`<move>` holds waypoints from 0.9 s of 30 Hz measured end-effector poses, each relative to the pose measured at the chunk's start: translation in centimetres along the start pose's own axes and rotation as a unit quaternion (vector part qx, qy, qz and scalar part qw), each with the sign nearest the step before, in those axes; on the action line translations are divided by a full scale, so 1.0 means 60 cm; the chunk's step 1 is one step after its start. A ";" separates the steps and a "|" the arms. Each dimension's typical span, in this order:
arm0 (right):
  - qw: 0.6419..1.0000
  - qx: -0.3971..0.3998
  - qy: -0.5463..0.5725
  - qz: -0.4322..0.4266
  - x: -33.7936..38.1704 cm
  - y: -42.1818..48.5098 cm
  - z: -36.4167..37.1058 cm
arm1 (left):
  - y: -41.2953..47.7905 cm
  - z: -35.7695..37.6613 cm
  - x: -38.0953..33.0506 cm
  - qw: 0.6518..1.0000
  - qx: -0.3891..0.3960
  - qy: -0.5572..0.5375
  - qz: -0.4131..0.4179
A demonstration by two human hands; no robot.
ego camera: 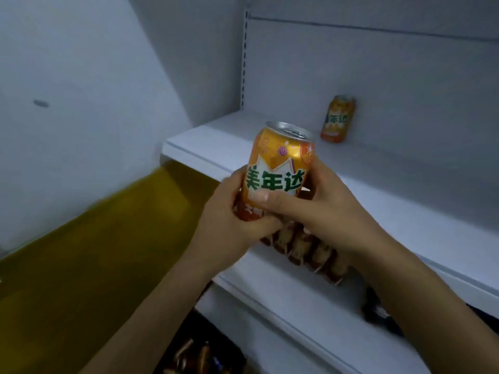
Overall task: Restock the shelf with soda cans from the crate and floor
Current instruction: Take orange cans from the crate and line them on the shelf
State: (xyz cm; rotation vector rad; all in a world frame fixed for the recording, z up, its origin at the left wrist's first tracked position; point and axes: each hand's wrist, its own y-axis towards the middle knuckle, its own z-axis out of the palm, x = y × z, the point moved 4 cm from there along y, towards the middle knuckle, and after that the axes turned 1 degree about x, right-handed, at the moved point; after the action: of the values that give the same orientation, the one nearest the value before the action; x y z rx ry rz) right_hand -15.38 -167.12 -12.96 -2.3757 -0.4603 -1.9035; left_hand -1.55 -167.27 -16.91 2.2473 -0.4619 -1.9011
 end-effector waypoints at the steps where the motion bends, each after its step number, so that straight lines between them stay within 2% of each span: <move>1: 1.000 -0.021 -0.013 -0.009 0.004 0.009 -0.030 | 0.026 0.016 -0.012 0.999 0.003 0.037 0.019; 4: 0.995 -0.063 -0.069 -0.014 -0.006 0.037 -0.114 | 0.098 0.076 -0.025 0.997 0.043 0.053 0.035; 11: 0.972 -0.161 -0.163 0.045 -0.085 0.100 -0.281 | 0.245 0.235 0.016 0.991 0.098 0.085 -0.015; 15: 0.962 -0.205 -0.158 0.088 -0.142 0.154 -0.361 | 0.325 0.305 0.057 0.989 0.091 0.114 -0.020; 20: 0.952 -0.236 -0.173 0.091 -0.195 0.221 -0.428 | 0.390 0.363 0.090 0.986 0.079 0.144 -0.025; 24: 0.950 -0.257 -0.162 0.073 -0.220 0.268 -0.461 | 0.425 0.348 0.098 0.966 0.047 0.253 0.021; 27: 0.944 -0.276 -0.163 0.073 -0.236 0.292 -0.472 | 0.456 0.316 0.113 0.957 0.023 0.286 -0.036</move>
State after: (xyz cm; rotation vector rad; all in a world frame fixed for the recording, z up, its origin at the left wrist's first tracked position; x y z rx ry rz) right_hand -40.11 -193.12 -17.59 -2.9825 0.2826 -1.7483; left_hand -22.73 -193.82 -17.87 2.7157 -0.3374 -1.1759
